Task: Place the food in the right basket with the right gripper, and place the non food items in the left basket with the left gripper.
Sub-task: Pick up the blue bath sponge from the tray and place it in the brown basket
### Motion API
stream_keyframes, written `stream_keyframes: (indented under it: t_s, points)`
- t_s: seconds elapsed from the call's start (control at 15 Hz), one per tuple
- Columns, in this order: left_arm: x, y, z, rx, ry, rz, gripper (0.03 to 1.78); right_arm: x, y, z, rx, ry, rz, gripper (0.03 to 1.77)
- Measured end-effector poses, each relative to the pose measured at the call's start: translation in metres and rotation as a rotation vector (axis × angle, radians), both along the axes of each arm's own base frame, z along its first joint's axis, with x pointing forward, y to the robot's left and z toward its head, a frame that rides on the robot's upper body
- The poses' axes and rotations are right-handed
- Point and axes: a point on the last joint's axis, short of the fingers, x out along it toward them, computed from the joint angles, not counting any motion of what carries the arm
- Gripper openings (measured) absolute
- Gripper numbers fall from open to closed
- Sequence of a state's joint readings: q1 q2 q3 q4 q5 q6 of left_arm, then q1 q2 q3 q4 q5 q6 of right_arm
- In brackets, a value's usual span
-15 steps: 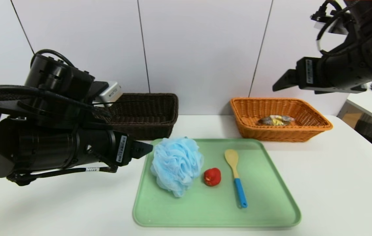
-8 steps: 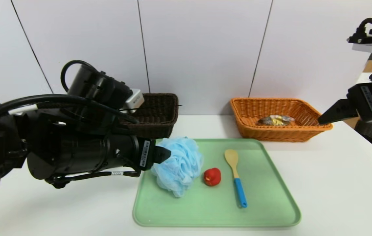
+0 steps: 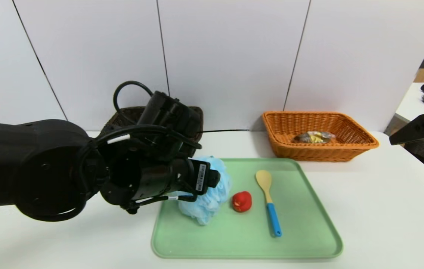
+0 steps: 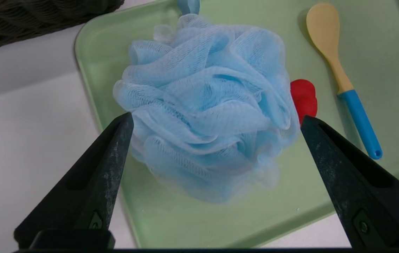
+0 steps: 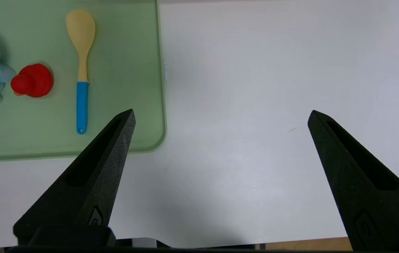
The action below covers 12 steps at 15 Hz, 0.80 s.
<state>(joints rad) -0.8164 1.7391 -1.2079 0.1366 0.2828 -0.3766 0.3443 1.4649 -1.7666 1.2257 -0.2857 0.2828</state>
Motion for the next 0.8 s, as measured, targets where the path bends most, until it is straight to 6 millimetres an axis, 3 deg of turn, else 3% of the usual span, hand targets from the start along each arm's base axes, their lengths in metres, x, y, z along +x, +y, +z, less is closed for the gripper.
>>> stream_keyframes:
  t_s: [0.47,0.8]
  points:
    - [0.021,-0.026,-0.022,0.051,0.023,-0.009,1.69,-0.013,-0.006,0.000,0.006,-0.007,-0.009,1.69]
    - [0.026,-0.033,-0.035,0.071,0.050,-0.010,1.69,-0.014,-0.008,-0.001,0.007,-0.006,-0.016,1.69]
